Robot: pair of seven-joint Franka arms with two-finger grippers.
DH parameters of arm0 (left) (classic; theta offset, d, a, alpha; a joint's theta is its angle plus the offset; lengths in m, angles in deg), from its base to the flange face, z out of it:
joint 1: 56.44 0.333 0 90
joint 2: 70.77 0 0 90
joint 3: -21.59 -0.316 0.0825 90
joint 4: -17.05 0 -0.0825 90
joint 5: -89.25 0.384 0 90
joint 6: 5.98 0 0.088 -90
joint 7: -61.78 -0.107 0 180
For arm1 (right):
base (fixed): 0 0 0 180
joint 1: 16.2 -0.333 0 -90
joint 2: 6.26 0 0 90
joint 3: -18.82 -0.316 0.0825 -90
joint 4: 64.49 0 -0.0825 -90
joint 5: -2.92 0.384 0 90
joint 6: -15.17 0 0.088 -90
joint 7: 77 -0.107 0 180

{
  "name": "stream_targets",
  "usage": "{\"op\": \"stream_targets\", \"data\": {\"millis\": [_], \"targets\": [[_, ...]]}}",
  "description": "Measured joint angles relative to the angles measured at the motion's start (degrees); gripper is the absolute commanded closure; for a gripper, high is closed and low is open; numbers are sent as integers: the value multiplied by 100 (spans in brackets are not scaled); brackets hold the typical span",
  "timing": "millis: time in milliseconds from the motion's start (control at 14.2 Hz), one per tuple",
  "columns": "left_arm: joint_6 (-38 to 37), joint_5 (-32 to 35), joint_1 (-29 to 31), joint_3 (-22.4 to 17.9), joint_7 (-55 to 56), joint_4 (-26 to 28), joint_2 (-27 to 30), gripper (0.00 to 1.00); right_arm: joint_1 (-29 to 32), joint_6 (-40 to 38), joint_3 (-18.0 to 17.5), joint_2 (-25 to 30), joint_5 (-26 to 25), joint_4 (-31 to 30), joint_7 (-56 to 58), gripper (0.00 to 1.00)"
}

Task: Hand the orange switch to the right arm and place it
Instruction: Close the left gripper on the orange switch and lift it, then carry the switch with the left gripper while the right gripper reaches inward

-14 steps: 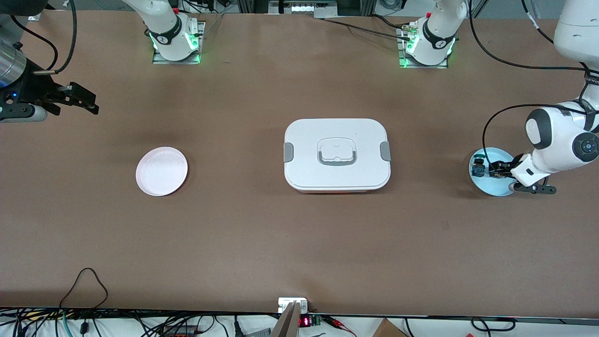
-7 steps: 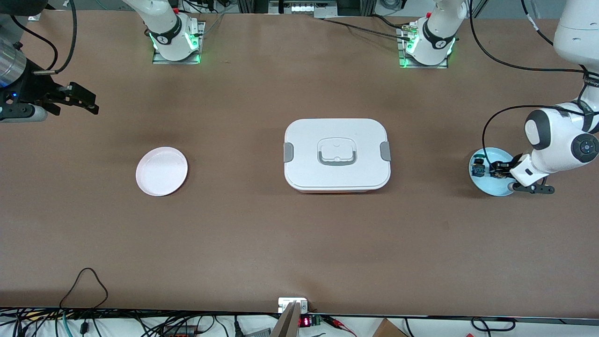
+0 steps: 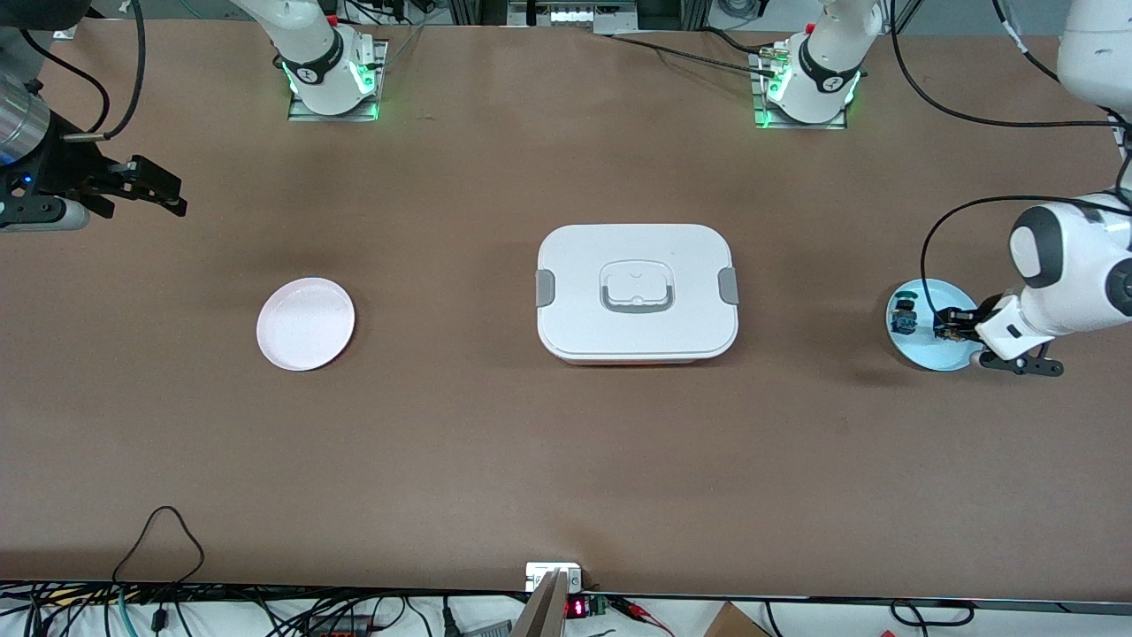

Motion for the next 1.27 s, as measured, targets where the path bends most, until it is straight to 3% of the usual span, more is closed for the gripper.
{"op": "stream_targets", "data": {"millis": [212,282,846,987,1269], "targets": [[-659,-62,2,197,-426,-481,176,76,0,0,0,0,0,0,0,0],[-870,-252,1,239,-649,-629,191,80,0,0,0,0,0,0,0,0],[-3633,-2470,-3,737,-2095,-1690,193,95,0,-1,-2,-26,0,0,0,0],[-3831,-2979,7,1060,-2703,-1718,192,95,0,-1,-3,-71,1,0,0,0],[-3890,-4650,-8,1575,-4014,-1713,168,95,-19,14,-30,-215,6,2,0,0]]}}
